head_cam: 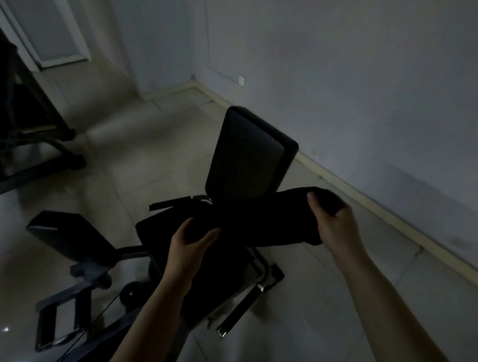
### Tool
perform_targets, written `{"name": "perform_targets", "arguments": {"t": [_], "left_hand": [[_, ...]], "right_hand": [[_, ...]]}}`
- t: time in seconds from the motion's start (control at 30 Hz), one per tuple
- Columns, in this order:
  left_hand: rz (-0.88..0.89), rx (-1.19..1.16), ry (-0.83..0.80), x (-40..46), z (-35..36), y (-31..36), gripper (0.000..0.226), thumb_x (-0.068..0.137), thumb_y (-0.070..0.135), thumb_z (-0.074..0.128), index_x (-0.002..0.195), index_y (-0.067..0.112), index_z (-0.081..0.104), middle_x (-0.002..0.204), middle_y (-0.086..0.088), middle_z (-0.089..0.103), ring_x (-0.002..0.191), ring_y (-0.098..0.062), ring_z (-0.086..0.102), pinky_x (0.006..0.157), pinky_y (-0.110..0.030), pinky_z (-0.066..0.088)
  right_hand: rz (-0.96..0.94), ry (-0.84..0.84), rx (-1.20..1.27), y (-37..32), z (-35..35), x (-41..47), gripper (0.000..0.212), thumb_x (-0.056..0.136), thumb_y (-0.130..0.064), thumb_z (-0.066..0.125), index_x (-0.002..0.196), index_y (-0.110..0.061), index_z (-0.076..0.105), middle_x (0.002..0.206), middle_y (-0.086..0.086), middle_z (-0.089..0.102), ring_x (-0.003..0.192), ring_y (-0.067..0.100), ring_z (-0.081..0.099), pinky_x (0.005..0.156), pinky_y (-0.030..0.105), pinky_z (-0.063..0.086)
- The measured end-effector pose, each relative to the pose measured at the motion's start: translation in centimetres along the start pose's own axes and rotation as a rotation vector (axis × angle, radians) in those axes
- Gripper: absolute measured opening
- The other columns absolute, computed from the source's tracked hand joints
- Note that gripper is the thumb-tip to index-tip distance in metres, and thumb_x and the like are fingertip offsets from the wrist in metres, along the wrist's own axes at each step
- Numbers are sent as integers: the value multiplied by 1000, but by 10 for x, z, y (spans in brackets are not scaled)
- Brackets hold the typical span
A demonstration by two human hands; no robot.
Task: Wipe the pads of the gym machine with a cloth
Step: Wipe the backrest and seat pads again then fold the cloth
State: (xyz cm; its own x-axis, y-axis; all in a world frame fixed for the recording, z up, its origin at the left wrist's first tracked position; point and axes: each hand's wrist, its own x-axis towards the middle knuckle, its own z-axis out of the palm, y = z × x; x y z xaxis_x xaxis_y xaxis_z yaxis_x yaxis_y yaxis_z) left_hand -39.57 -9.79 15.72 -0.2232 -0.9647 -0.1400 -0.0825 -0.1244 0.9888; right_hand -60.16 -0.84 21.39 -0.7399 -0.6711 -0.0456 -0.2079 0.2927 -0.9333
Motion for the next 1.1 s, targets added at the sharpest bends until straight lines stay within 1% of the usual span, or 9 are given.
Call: {"name": "perform_targets", "arguments": {"t": [0.13, 0.23, 0.33, 0.47, 0.67, 0.77, 0.9, 1.03, 1.1], "left_hand": [[5, 209, -51, 6, -43, -4, 23, 80, 13, 72, 90, 28, 59, 89, 7, 62, 76, -6, 60, 54, -9, 47], [-36, 434, -45, 9, -73, -13, 33, 78, 18, 75, 108, 18, 61, 96, 1, 62, 92, -17, 63, 70, -20, 47], [104, 518, -143, 1, -81, -7, 56, 72, 24, 80, 122, 24, 54, 118, 7, 51, 112, -11, 52, 88, -21, 42], [261, 235, -458, -10, -60, 43, 49, 74, 26, 77, 111, 46, 51, 118, 15, 57, 106, 2, 55, 90, -15, 44], [304, 102, -482, -3, -57, 72, 9, 86, 24, 63, 94, 27, 65, 94, 0, 71, 88, -13, 69, 78, -28, 55], [342, 138, -355, -1, -60, 70, 9, 90, 21, 60, 89, 29, 63, 92, 0, 69, 86, -14, 67, 79, -32, 55], [338, 64, -79, -24, -55, 60, 12, 85, 25, 65, 93, 24, 56, 92, 3, 65, 80, -10, 65, 70, -23, 56], [179, -357, -350, -59, -48, 63, 21, 86, 38, 60, 96, 20, 58, 85, 9, 64, 75, -7, 63, 64, -16, 50], [236, -221, -402, -56, -56, 63, 37, 73, 38, 76, 102, 31, 55, 97, 11, 63, 87, -2, 64, 72, -15, 51]], "right_hand": [[-243, -35, -142, -34, 20, -9, 24, 91, -34, 57, 106, -17, 65, 92, -6, 62, 85, 8, 58, 63, 12, 41], [-299, -183, -115, -59, 36, -17, 11, 88, -33, 62, 93, -23, 65, 88, -8, 65, 81, 3, 60, 68, 18, 49], [-211, -547, -61, -86, 46, -30, 13, 89, -31, 61, 91, -20, 68, 88, -2, 70, 81, 12, 67, 78, 32, 53], [-367, -931, -567, -111, 65, -48, 23, 96, -29, 49, 108, -16, 64, 101, 0, 67, 91, 11, 63, 80, 29, 50], [-583, -471, -650, -107, 75, -57, 28, 92, -43, 51, 72, -24, 53, 64, -7, 55, 54, 3, 51, 50, 16, 30], [-472, -426, -540, -104, 72, -55, 42, 90, -52, 49, 62, -20, 49, 54, -5, 47, 47, 11, 45, 46, 17, 30], [-157, -527, -152, -105, 73, -70, 39, 91, -45, 52, 63, -18, 59, 59, 3, 55, 59, 22, 56, 61, 32, 43], [92, -556, 196, -99, 90, -83, 35, 88, -45, 56, 88, -13, 71, 88, 8, 71, 87, 24, 68, 84, 38, 52], [127, -527, 258, -97, 91, -82, 39, 84, -48, 59, 94, -11, 71, 95, 9, 72, 91, 25, 69, 86, 40, 53]]}}
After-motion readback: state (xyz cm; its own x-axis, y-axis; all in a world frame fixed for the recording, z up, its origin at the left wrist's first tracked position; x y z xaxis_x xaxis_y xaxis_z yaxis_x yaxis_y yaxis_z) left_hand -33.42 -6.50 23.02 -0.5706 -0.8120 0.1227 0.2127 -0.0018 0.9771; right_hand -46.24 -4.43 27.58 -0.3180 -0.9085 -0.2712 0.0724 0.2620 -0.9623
